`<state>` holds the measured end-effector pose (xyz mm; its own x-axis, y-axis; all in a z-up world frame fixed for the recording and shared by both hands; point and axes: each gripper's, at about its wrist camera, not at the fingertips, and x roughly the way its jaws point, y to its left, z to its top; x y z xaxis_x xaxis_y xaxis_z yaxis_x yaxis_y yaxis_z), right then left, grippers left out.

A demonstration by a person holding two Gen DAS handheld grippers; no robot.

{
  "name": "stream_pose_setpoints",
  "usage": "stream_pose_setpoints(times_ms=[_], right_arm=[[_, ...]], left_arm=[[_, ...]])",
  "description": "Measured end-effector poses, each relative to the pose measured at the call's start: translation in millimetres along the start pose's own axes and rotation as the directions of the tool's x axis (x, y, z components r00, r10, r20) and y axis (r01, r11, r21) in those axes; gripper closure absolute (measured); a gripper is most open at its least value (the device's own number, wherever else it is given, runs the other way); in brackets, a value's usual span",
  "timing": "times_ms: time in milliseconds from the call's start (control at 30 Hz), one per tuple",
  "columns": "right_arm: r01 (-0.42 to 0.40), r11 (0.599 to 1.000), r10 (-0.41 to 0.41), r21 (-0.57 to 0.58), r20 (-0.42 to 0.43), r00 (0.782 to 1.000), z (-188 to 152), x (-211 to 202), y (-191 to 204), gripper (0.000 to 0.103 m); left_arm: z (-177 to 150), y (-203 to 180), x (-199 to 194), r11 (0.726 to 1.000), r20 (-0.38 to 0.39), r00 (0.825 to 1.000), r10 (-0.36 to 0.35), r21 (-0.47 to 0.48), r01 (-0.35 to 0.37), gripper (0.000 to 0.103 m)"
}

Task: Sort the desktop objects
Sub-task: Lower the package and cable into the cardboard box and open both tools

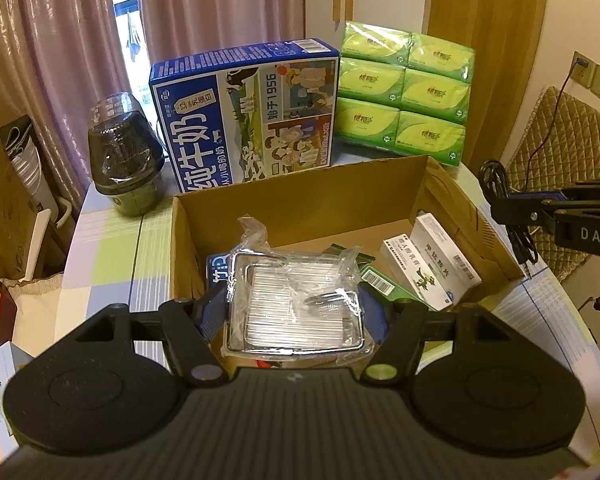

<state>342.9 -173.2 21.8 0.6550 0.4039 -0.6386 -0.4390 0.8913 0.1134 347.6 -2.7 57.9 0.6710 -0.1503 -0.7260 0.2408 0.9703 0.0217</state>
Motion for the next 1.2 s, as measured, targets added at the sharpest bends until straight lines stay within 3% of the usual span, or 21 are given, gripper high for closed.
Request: stream_pose_setpoints(times_ms=[633, 700, 1200], right_arm=[[0.014, 1.0, -0.013, 0.014, -0.02, 1.0, 7, 29, -11, 0.093], [0.014, 1.0, -0.014, 0.017, -0.022, 1.0, 5, 31, -12, 0.093], [0.003, 1.0, -0.003, 0.012, -0.024, 1.0, 3, 31, -5, 0.093]], left_arm=[[16, 13, 51, 0.998, -0.01, 0.999, -0.035, -0.055, 0.034, 0.038], [17, 14, 54, 0.997, 0.009, 1.0, -0.029, -0.067, 0.03, 0.024], [19, 22, 42, 0.998, 0.028, 1.0, -0.008, -0.057, 0.009, 0.023]])
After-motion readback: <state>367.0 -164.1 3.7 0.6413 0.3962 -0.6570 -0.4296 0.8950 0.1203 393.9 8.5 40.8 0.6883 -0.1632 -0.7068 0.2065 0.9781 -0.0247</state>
